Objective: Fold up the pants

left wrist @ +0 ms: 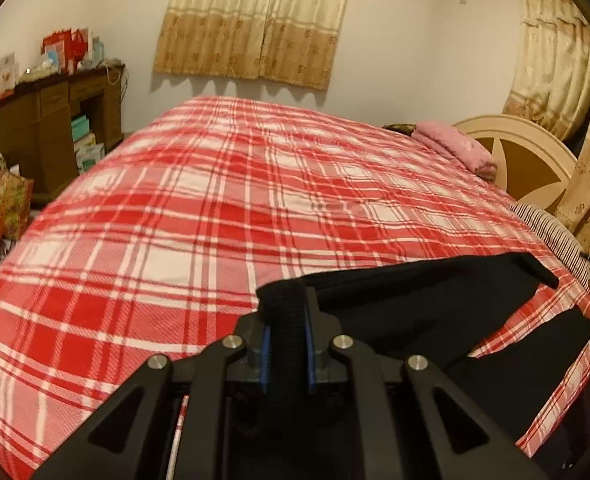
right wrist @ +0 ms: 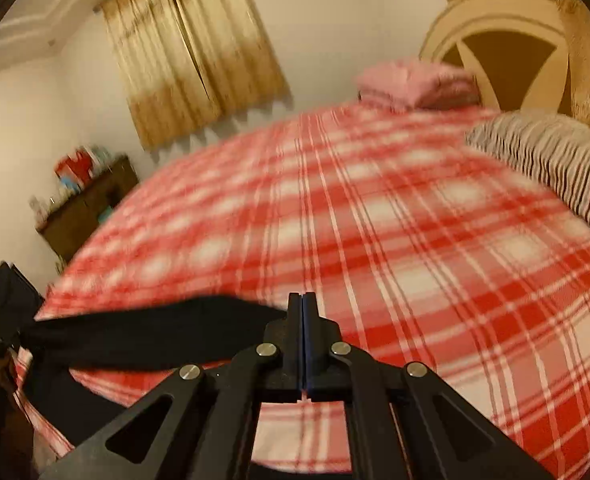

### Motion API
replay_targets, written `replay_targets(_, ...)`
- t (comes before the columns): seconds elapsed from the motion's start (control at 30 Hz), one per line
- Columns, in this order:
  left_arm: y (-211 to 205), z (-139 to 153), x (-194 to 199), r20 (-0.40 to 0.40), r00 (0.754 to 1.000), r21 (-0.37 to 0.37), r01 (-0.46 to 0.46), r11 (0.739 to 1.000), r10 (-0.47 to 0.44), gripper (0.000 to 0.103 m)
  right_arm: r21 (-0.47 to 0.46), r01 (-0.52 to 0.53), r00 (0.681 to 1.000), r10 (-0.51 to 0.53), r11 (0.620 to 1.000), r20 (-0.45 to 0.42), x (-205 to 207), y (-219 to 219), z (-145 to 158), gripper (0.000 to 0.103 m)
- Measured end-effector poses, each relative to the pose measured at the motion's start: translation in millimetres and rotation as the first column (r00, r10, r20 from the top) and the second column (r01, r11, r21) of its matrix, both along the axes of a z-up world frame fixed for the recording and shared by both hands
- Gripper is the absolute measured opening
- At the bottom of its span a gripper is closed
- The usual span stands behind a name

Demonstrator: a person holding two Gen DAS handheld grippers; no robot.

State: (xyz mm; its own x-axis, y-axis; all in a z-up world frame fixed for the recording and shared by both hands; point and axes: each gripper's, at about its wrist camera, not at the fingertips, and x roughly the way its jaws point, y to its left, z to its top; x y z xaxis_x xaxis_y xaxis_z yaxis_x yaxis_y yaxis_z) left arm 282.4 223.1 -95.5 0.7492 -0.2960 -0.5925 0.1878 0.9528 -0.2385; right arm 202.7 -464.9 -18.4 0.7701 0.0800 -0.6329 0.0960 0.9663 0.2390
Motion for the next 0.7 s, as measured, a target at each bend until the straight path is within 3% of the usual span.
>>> replay_targets(0.13,-2,-1,6,-0.005,1.000,-0.007,-0.002,1.000,0.002,0.013,-0.025,0.047,0.997,-0.049,0.999,-0.064,23,3,-17,0.007)
replay_targets(0.2,-5,-1,7,-0.006,1.000,0.006,0.000,1.000,0.000,0.013,-0.045,0.040,0.996,-0.044,0.998,-0.080,34,7,-25,0.042)
replay_targets(0.23,-5,-2,7,-0.008,1.000,0.011,0.001,1.000,-0.001,0.014,-0.011,0.020,0.996,-0.021,1.000,-0.090,41,8,-30,0.072)
replay_targets(0.27,-4,-3,6,-0.011,1.000,0.014,0.003,1.000,-0.003,0.014,0.026,0.013,0.995,-0.010,1.000,-0.096,43,7,-35,0.079)
replay_targets(0.3,-3,-5,6,-0.015,1.000,0.020,0.003,1.000,-0.003,0.014,0.083,0.013,0.993,-0.004,0.996,-0.116,51,5,-43,0.079)
replay_targets(0.53,2,-16,9,-0.044,0.999,0.025,-0.009,1.000,0.010,0.014,0.185,0.041,0.966,0.008,0.982,-0.260,97,2,-90,0.076)
replay_targets(0.6,1,-17,11,-0.048,0.999,0.033,-0.012,0.999,0.013,0.014,0.224,0.017,0.963,0.045,0.975,-0.267,105,5,-97,0.054)
replay_targets(0.67,-1,-17,13,-0.049,0.999,0.039,-0.014,0.999,0.016,0.014,0.200,0.004,0.961,0.051,0.980,-0.270,110,13,-99,0.006)
replay_targets(0.7,-2,-17,13,-0.048,0.999,0.038,-0.016,0.999,0.018,0.014,0.179,-0.010,0.962,0.058,0.984,-0.268,110,16,-97,0.006)
